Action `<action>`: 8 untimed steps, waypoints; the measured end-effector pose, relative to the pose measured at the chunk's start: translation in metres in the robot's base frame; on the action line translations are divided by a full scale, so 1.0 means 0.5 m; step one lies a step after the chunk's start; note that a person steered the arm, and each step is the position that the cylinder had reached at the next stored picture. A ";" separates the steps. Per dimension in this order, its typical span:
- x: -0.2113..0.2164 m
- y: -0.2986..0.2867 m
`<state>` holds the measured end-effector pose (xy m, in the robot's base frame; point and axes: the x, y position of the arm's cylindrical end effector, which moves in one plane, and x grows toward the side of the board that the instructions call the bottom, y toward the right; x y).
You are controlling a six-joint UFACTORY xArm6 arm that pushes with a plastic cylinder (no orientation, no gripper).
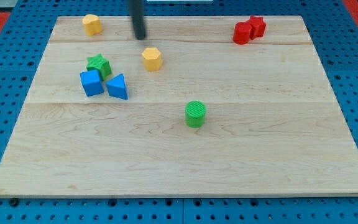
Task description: Move the yellow hexagon right to the green star
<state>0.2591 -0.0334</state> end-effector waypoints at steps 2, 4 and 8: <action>0.132 0.035; 0.165 -0.066; 0.244 -0.106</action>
<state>0.3812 -0.0866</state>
